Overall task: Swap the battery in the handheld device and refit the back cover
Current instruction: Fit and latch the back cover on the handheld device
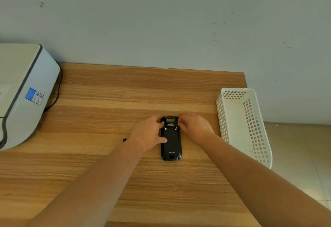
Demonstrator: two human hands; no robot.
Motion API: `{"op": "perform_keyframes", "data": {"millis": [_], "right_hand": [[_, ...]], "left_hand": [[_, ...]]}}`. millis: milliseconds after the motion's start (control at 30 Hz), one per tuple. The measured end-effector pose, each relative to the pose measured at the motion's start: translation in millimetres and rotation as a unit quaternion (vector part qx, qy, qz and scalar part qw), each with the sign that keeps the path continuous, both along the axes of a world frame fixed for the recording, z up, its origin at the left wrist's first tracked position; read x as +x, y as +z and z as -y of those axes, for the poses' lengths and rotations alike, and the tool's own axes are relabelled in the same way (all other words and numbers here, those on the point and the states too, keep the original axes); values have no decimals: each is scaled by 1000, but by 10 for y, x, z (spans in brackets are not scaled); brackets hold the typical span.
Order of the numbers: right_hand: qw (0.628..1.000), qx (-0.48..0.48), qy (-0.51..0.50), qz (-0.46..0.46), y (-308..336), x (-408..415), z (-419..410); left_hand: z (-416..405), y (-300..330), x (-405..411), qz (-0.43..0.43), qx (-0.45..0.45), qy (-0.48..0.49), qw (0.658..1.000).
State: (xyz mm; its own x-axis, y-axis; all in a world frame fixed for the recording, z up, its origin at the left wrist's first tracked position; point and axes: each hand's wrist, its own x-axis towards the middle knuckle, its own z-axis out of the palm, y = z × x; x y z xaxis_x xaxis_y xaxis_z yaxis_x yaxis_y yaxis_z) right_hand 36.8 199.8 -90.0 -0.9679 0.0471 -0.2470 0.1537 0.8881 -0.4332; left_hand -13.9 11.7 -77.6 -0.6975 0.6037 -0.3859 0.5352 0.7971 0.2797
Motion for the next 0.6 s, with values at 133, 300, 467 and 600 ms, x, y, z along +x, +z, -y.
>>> {"op": "perform_keyframes", "data": {"millis": [133,300,467,600], "right_hand": [[989,-86,-123,10,-35,148,117],[984,-93,-147,36,-71,194,220],[981,-91,-167,31,-86,196,267],[973,-114,-196,36,-113,201,311]], "left_hand": [[49,-86,107,21,86,101,991],[8,-109,150,5,105,150,983],[-75,-112,150,-3,92,151,984],[-133,-116,173,-3,89,175,981]]}}
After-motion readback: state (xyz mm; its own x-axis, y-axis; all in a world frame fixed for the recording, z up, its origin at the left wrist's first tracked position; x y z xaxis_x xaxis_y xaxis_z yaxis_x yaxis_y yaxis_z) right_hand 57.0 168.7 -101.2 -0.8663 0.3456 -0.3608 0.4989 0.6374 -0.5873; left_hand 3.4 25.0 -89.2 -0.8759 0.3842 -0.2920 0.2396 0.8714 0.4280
